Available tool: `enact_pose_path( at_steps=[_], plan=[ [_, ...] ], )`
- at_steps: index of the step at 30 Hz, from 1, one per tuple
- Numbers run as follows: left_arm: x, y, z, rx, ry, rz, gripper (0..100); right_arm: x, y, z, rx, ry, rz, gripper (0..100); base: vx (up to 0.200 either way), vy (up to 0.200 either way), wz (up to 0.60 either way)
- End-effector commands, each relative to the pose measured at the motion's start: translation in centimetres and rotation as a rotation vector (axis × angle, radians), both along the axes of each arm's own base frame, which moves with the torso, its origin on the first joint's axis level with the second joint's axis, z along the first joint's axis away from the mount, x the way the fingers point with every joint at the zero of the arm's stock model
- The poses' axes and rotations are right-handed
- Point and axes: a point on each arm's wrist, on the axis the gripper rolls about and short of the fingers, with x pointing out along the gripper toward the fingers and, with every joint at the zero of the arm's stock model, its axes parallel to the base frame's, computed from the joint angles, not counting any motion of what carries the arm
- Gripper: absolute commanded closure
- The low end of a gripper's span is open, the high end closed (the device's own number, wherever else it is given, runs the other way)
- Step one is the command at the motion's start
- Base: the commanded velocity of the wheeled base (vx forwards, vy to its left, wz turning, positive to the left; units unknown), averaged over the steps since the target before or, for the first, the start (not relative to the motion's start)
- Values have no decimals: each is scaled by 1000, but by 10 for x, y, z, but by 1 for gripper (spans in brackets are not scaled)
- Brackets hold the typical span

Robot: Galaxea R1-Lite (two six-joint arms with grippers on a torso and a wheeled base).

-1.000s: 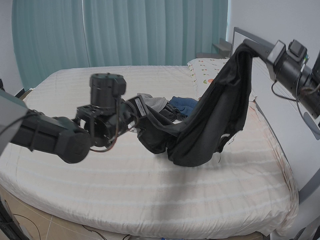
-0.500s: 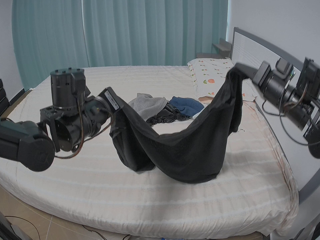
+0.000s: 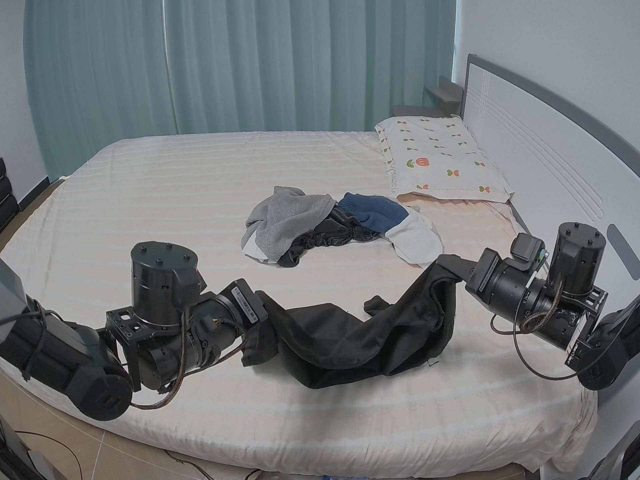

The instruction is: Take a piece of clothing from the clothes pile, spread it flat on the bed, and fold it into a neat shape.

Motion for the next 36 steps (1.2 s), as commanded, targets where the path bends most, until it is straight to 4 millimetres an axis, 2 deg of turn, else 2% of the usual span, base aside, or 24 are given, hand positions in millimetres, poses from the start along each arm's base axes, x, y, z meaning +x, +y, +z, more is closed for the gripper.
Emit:
enact_pose_path(
  at_steps=[1, 5, 10, 20, 31, 36],
  plan=[
    [-8, 2, -19, 33, 64, -11, 100, -3, 2, -11, -18, 37, 9, 100, -200, 0, 0],
    [-13, 5, -28, 4, 123, 5, 100, -7, 1, -14, -25, 50, 12, 100, -200, 0, 0],
    [-17, 7, -33, -5, 150, 2, 100, -7, 1, -16, -26, 54, 12, 100, 0, 0, 0],
    [-6, 13, -29, -91, 99, 50, 100, -10, -3, -15, -23, 43, 3, 100, 0, 0, 0],
    [0, 18, -24, -116, 81, 76, 100, -7, -4, -16, -33, 41, -16, 100, 0, 200, 0],
    [0, 18, -21, -123, 70, 78, 100, 0, -2, -21, -48, 46, -88, 100, 0, 200, 0]
  ],
)
